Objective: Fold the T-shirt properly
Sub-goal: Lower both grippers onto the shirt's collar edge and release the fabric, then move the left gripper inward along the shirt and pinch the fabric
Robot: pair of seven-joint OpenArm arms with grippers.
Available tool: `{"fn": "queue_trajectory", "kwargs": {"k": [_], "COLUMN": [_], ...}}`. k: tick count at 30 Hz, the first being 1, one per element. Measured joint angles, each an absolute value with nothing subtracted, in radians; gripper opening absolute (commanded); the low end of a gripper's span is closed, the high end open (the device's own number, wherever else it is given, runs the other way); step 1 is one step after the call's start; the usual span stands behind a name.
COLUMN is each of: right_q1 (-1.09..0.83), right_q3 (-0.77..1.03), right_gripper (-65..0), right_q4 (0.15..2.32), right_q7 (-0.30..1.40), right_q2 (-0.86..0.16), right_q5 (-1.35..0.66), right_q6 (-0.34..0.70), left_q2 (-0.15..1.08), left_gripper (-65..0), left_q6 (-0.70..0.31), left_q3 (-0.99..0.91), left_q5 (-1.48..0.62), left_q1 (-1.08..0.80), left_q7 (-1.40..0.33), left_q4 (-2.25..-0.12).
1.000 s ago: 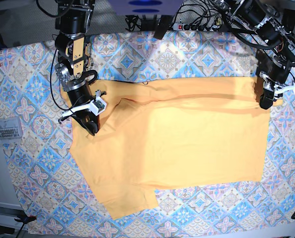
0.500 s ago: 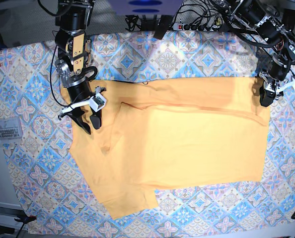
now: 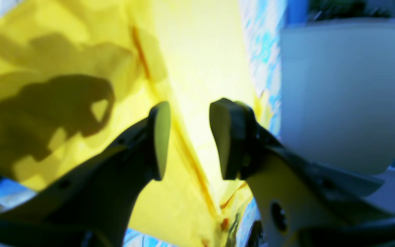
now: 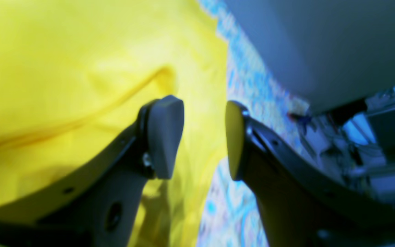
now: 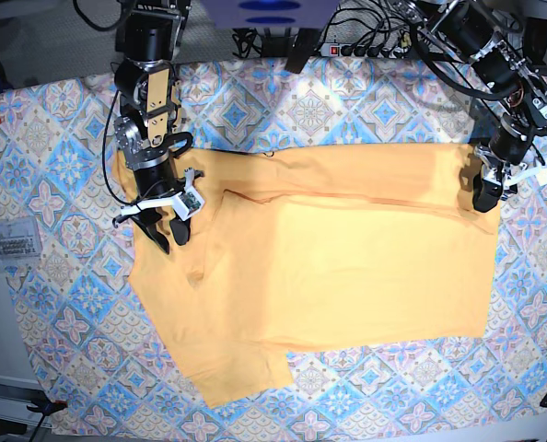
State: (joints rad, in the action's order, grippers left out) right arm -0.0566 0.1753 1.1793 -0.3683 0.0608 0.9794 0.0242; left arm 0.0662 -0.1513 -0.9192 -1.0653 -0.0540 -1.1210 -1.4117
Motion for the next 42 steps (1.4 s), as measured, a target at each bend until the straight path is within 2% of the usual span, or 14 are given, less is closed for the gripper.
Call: {"fn": "queue_trajectory", "kwargs": {"k": [4, 6, 10, 14, 20, 24, 29, 35, 37, 42], "right_q1": [-0.088, -0.133, -0.217, -0.230, -0.225, -0.222, -0.217, -0.179, -0.165, -0.115], "right_q3": [0.174, 0.178, 0.170, 0.172, 0.172, 0.180, 0.182, 0.115, 0.050, -0.031], "right_gripper": [-41.8, -43.0, -50.1, -52.9, -53.8, -64.5, -65.0, -65.0, -65.0, -65.0], "right_q4": [1.250, 1.313, 1.421, 1.490, 1.494, 1.503, 1.568, 1.603, 1.592, 1.591], "right_q7": [-0.302, -0.236, -0.130, -0.013, -0.001, 0.013, 0.112, 0.349, 0.388, 0.527], "right_q2": [0.054, 0.073, 0.085, 0.075, 0.080, 0.107, 0.169, 0.145, 0.120, 0.081], "right_q5": [0.964, 0.934, 0.858, 0.855, 0.974, 0.990, 0.876, 0.861, 0.859, 0.861], "right_q6": [0.158, 0.237, 0.411, 0.466, 0.498, 0.553, 0.565, 0.549, 0.601, 0.617], "left_q2": [0.064, 0.065, 0.100, 0.128, 0.088, 0.084, 0.089, 0.116, 0.111, 0.108], "left_gripper": [-42.9, -49.1, -64.9, -65.0, -65.0, -65.0, -65.0, -65.0, -65.0, -65.0], "left_q6": [-0.153, -0.150, -0.146, -0.151, -0.146, -0.135, -0.032, 0.016, 0.043, 0.216], "left_q3": [-0.868, -0.843, -0.771, -0.748, -0.753, -0.748, -0.750, -0.752, -0.751, -0.750], "left_q5": [-1.037, -1.025, -1.016, -1.041, -1.070, -1.079, -1.070, -1.077, -1.077, -1.077], "left_q1": [-0.051, -0.064, -0.094, -0.086, -0.116, -0.101, -0.112, -0.105, -0.103, -0.080], "left_q7": [-1.125, -1.125, -1.138, -1.115, -1.126, -1.126, -1.126, -1.116, -1.118, -1.118], "left_q4": [-1.412, -1.412, -1.413, -1.416, -1.415, -1.415, -1.415, -1.415, -1.415, -1.415]}}
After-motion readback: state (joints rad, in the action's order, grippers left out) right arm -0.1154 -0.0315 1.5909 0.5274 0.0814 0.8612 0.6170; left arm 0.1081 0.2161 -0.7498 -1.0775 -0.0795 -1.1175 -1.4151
